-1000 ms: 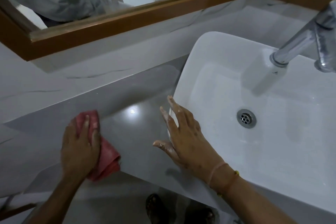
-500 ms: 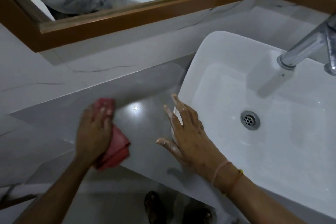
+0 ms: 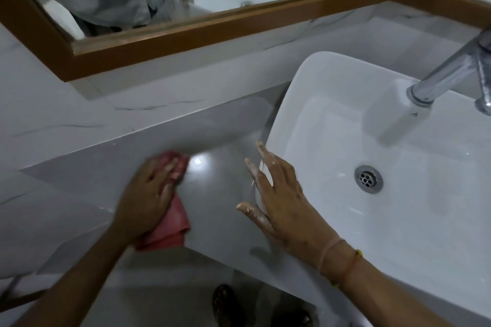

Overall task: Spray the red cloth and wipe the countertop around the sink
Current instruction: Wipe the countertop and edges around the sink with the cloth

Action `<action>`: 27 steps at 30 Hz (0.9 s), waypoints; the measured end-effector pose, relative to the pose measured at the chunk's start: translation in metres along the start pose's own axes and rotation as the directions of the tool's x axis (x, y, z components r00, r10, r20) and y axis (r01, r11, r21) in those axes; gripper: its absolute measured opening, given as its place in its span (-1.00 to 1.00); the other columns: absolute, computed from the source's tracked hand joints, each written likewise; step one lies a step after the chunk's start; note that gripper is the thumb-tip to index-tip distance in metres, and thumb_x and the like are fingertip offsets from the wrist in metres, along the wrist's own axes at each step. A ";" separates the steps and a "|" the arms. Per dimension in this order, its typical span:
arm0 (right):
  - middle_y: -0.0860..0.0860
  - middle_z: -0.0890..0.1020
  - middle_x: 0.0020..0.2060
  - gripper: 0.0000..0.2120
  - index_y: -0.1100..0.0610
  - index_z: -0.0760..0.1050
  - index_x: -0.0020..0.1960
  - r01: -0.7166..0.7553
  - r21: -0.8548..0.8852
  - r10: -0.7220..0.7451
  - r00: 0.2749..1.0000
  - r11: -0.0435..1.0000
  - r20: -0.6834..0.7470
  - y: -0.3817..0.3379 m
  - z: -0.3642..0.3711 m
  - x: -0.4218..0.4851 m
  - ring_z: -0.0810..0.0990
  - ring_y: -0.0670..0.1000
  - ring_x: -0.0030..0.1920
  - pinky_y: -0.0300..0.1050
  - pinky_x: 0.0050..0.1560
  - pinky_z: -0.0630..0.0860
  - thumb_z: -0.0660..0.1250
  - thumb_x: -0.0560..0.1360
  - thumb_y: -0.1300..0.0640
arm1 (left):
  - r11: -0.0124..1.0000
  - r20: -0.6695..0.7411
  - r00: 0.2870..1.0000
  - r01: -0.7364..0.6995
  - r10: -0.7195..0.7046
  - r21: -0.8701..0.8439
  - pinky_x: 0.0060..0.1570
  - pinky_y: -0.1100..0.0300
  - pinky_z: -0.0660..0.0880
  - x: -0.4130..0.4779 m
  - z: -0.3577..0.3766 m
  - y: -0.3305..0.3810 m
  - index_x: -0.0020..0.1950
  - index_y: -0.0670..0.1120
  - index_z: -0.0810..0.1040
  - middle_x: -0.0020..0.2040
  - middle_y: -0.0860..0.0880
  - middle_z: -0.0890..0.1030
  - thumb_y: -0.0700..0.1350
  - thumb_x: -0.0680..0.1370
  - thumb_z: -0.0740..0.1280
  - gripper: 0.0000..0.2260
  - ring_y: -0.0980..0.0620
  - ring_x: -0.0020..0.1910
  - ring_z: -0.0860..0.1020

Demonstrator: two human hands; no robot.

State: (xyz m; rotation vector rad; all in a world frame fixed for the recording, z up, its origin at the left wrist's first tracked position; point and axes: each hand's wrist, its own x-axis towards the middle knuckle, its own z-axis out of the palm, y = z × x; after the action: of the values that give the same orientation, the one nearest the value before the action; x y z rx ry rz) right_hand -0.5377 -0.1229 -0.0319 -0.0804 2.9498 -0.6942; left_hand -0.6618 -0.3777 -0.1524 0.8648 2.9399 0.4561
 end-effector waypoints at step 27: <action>0.24 0.41 0.37 -0.48 0.21 0.36 0.35 0.083 -0.311 -0.168 0.952 0.947 -0.257 -0.012 -0.008 -0.012 0.37 0.20 0.37 0.20 0.33 0.37 0.14 0.55 -0.12 | 0.989 0.037 0.999 0.021 -0.016 -0.149 0.53 -0.05 -0.05 0.019 0.025 0.114 0.50 -0.11 0.24 0.53 -0.26 0.17 -0.01 0.60 0.08 -0.54 -0.25 0.53 0.08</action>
State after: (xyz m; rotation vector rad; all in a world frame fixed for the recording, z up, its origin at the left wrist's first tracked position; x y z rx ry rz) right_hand -0.5263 -0.1288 -0.0185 -0.2163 3.3274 -0.2860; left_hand -0.6156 -0.2696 -0.1428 0.8177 2.8351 0.6435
